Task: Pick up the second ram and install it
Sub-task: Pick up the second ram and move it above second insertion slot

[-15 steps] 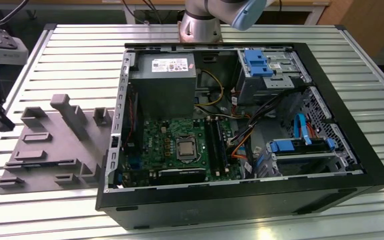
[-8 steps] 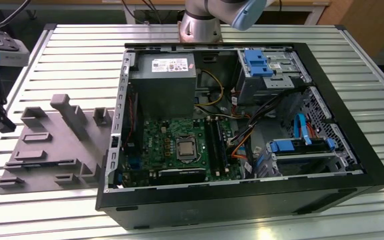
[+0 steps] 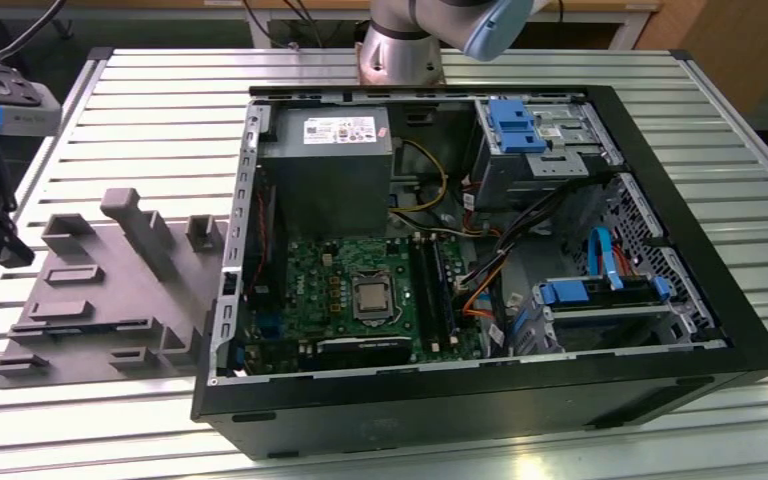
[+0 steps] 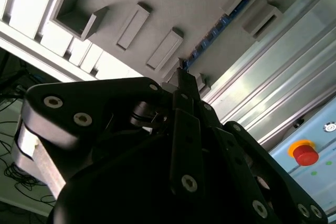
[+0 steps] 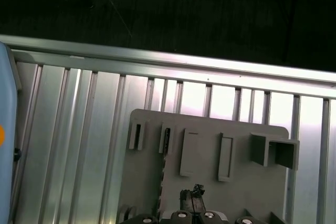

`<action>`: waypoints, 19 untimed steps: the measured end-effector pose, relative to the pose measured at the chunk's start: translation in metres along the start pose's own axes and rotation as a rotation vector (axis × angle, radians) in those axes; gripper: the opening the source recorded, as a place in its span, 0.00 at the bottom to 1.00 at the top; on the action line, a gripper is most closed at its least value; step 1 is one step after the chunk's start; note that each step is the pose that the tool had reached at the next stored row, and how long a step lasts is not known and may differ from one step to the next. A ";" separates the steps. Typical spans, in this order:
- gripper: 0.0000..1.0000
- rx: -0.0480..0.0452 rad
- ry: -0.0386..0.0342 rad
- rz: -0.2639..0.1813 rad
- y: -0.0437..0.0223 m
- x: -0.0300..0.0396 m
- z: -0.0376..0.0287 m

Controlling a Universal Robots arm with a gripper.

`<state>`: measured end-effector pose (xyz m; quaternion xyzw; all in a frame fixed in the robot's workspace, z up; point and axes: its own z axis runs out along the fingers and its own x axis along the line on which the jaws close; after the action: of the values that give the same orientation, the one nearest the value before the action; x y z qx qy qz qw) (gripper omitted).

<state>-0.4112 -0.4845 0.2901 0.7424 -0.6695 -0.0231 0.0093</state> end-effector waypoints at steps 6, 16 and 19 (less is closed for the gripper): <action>0.11 0.0000 0.0000 0.000 -0.0002 0.0001 0.0026; 0.11 0.0000 0.0000 0.000 -0.0003 0.0002 0.0065; 0.11 -0.0001 0.0001 0.000 -0.0004 0.0002 0.0074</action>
<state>-0.4112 -0.4845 0.2827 0.7424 -0.6695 -0.0231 0.0094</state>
